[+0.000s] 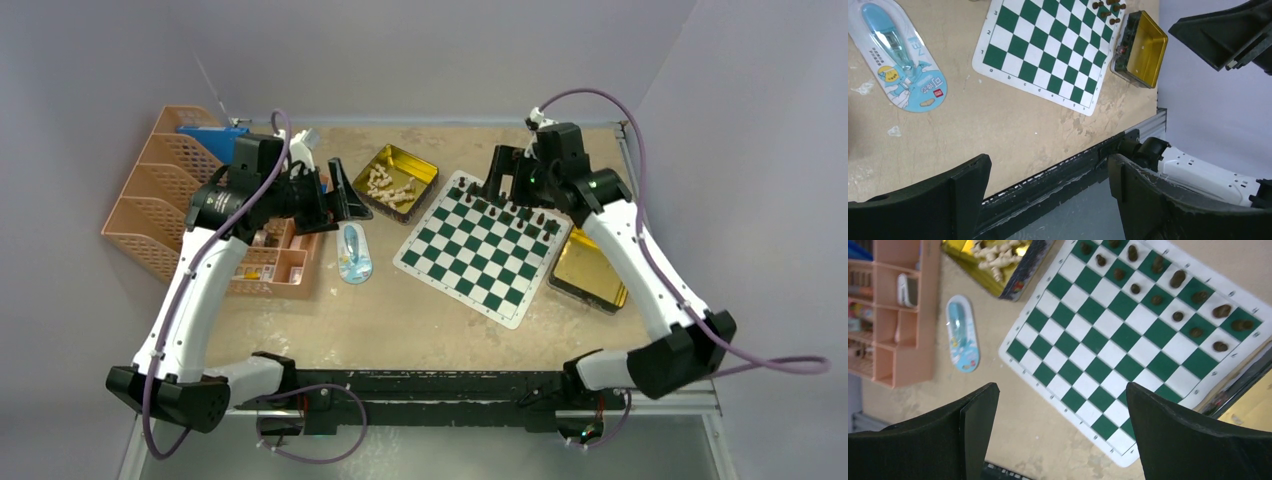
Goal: Set up the chess pieces on the board
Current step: Reset both arms
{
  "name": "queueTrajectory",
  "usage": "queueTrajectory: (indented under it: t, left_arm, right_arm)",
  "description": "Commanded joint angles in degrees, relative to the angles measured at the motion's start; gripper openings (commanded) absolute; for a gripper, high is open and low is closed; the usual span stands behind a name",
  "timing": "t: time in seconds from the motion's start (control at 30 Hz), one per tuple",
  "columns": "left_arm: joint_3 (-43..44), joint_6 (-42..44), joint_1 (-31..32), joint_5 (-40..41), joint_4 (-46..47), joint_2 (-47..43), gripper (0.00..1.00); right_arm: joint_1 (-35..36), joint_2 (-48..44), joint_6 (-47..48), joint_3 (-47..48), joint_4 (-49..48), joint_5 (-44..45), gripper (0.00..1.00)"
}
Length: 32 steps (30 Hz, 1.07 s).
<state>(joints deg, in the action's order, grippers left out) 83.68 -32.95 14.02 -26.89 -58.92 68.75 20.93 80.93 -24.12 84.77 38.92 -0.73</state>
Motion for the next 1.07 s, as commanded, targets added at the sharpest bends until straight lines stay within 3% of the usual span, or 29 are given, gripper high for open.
queueTrajectory:
  t: [0.0,0.17,0.43,0.67,0.87,1.03]
  left_arm:
    - [-0.23,-0.95,0.22,-4.25,1.72,-3.29,0.87]
    - [-13.75,-3.65,0.3,-7.59,13.6,-13.0,0.87]
    - [-30.97,0.52,0.22,-3.18,20.94,-23.75,0.88]
    - [-32.96,-0.5,0.22,-5.99,19.76,-29.77,0.88]
    - [-31.75,1.6,0.27,-5.83,18.0,-32.52,0.88]
    - [-33.78,1.23,0.24,-9.29,22.77,-33.82,0.88]
  right_arm:
    - [0.19,-8.87,-3.26,-6.51,-6.23,-8.57,0.99]
    - [0.23,-18.99,-4.09,-14.65,-13.55,-10.03,0.99]
    - [0.18,-35.72,-7.47,-37.12,-28.35,-14.74,0.99]
    - [0.18,-43.57,-6.86,-39.31,-24.77,-12.3,0.99]
    - [0.18,-44.71,-9.28,-39.22,-27.96,-13.04,0.99]
    - [0.24,-44.97,-11.07,-39.59,-28.68,-14.31,0.99]
